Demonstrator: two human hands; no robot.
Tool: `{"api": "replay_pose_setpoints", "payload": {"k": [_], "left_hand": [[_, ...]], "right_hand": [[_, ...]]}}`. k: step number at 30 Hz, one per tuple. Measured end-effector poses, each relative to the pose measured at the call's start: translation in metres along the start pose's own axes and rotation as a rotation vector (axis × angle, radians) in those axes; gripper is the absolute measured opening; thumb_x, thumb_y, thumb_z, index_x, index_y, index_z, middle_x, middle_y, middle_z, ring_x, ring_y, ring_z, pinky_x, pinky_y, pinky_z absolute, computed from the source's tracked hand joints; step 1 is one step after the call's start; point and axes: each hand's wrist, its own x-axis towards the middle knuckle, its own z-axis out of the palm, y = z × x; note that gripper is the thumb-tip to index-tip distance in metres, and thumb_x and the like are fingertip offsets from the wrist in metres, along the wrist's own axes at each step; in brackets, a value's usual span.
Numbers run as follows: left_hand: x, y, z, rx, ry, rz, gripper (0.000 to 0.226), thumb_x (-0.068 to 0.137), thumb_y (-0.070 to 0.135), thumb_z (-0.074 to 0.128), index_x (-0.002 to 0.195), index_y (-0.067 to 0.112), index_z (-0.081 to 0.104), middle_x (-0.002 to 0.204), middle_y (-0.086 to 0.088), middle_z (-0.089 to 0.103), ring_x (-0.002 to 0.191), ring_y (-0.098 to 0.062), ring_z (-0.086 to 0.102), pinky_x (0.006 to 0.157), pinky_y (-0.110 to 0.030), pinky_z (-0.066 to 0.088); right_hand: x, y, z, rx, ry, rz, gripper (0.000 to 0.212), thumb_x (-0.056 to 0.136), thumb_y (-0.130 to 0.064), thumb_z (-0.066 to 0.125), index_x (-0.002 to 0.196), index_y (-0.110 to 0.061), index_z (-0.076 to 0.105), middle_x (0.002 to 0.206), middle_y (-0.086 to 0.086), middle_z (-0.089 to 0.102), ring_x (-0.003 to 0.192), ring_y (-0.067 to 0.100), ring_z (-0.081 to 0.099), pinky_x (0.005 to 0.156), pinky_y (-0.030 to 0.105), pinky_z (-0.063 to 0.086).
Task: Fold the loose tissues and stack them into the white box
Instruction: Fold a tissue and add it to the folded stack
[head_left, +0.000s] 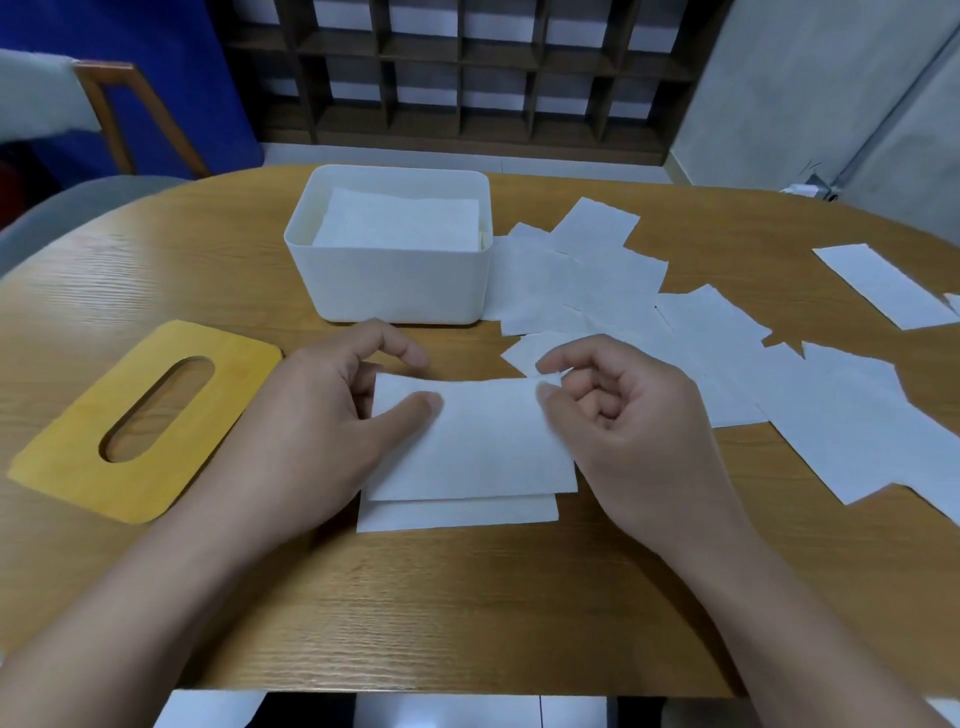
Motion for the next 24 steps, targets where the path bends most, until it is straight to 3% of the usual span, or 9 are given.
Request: {"api": "replay_pose_setpoints", "payload": {"k": [3,7,10,12,15,19,24], "left_hand": [[-0.003,-0.002,-0.001,0.071,-0.002,-0.003,0.017,0.095,0.039,0.081,0.105,0.042,0.068,0.065,-0.004,0.060,0.056,-0.017,0.053,0.059,-0.040,0.047],[-0.006,-0.005,0.001,0.250,-0.038,-0.013,0.022,0.091,0.045,0.080,0.106,0.046,0.065,0.074,0.012,0.064,0.066,-0.011,0.059,0.061,-0.041,0.050],[-0.006,-0.006,0.002,0.301,-0.016,-0.012,0.032,0.086,0.047,0.082,0.111,0.046,0.063,0.084,0.014,0.064,0.077,-0.005,0.060,0.070,-0.038,0.052],[-0.003,-0.007,0.003,0.317,0.012,0.042,0.038,0.083,0.045,0.084,0.115,0.045,0.063,0.099,0.020,0.057,0.095,-0.002,0.056,0.080,-0.031,0.047],[-0.001,-0.004,0.008,0.288,0.037,0.097,0.034,0.087,0.043,0.083,0.117,0.042,0.066,0.113,0.025,0.055,0.114,-0.003,0.051,0.094,-0.025,0.044],[-0.001,0.006,0.022,0.271,0.044,0.190,0.021,0.094,0.043,0.077,0.113,0.040,0.070,0.113,0.026,0.064,0.115,-0.002,0.053,0.098,-0.020,0.043],[0.000,0.013,0.043,0.259,0.006,0.231,0.018,0.096,0.041,0.077,0.113,0.038,0.072,0.112,0.025,0.064,0.115,-0.003,0.053,0.098,-0.013,0.038]], "right_hand": [[-0.002,0.006,0.004,-0.168,-0.066,-0.069,0.013,0.101,-0.014,0.075,0.101,-0.027,0.075,0.068,0.004,0.060,0.058,0.021,0.055,0.061,0.025,0.051],[-0.003,0.010,0.009,-0.460,-0.131,-0.195,0.011,0.100,-0.022,0.076,0.108,-0.028,0.072,0.072,-0.010,0.058,0.067,0.016,0.059,0.065,0.026,0.050],[-0.002,0.011,0.010,-0.518,-0.105,-0.225,0.014,0.097,-0.024,0.078,0.109,-0.028,0.071,0.079,-0.013,0.055,0.070,0.011,0.057,0.065,0.026,0.047],[0.000,0.011,0.009,-0.504,-0.059,-0.229,0.016,0.094,-0.023,0.081,0.106,-0.028,0.072,0.084,-0.013,0.057,0.074,0.010,0.057,0.066,0.022,0.043],[0.004,0.011,0.000,-0.492,0.040,-0.213,0.015,0.092,-0.023,0.084,0.102,-0.026,0.075,0.092,-0.014,0.061,0.084,0.007,0.060,0.072,0.022,0.046],[0.015,0.021,-0.018,-0.584,0.090,-0.131,0.012,0.093,-0.027,0.084,0.104,-0.024,0.080,0.099,-0.014,0.066,0.095,0.010,0.061,0.083,0.027,0.049],[0.020,0.026,-0.017,-0.667,0.068,-0.135,0.004,0.096,-0.027,0.080,0.098,-0.024,0.082,0.095,-0.011,0.068,0.093,0.013,0.061,0.083,0.038,0.052]]}}
